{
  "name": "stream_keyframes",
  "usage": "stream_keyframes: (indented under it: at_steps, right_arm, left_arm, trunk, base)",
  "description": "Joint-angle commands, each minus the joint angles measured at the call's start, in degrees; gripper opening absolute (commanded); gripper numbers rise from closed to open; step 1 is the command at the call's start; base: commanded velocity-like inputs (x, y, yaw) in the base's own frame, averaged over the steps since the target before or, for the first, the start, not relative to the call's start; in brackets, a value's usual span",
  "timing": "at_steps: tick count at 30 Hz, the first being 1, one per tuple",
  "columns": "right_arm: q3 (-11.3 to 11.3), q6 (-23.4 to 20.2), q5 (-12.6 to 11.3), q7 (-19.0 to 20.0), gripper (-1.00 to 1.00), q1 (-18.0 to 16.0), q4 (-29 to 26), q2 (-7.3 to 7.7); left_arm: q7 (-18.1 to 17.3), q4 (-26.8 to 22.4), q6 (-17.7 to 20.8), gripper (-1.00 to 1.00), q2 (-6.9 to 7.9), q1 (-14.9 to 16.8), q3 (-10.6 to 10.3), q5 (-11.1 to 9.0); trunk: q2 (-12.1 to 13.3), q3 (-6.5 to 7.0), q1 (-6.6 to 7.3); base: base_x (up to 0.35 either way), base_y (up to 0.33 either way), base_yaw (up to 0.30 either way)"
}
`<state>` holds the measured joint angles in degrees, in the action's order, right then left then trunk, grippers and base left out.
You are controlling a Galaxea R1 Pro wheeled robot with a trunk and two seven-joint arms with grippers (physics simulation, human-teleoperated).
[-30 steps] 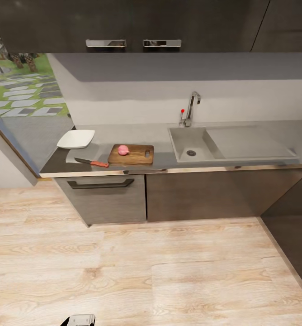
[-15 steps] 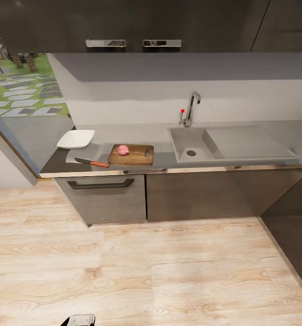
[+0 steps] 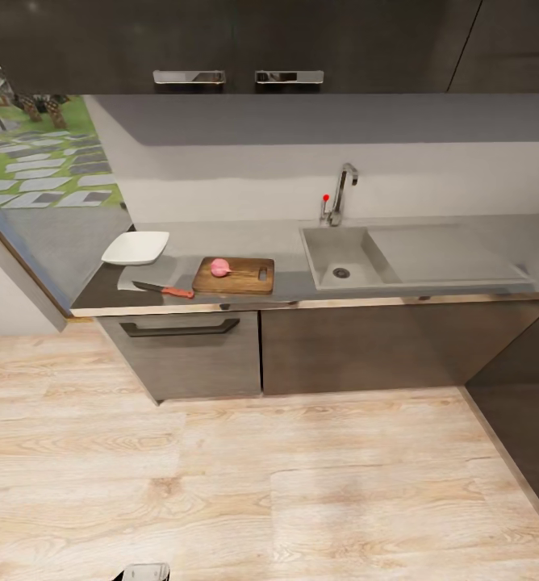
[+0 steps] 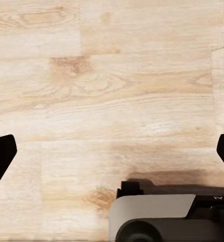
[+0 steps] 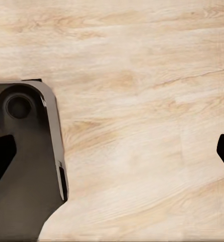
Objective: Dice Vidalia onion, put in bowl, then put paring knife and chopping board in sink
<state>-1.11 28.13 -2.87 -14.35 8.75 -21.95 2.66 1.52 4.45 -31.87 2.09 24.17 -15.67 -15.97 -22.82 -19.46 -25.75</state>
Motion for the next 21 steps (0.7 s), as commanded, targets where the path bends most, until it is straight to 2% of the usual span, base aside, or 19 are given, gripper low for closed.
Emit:
stream_keyframes:
  at_steps: [1,9,21]
  right_arm:
    - [0.02,0.09,-0.31,0.06,1.0,0.04,0.0,-0.06]
    - [0.22,0.0,-0.37,0.16,1.0,0.04,1.07,-1.85]
    - [0.14,0.0,-0.38,0.2,1.0,0.04,1.12,-2.04]
  left_arm:
    - [0.16,0.21,-0.12,1.0,-0.02,0.09,-0.5,-0.21]
    - [0.15,0.21,0.89,1.0,-0.02,0.09,-0.51,-0.21]
    - [-0.35,0.21,0.87,1.0,0.25,0.09,-0.43,-0.21]
  trunk:
    - [-0.1,-0.08,-0.03]
    - [-0.1,-0.08,-0.03]
    - [-0.1,-0.08,-0.03]
  base:
    - [0.0,0.0,0.0]
    - [0.0,0.0,0.0]
    - [0.0,0.0,0.0]
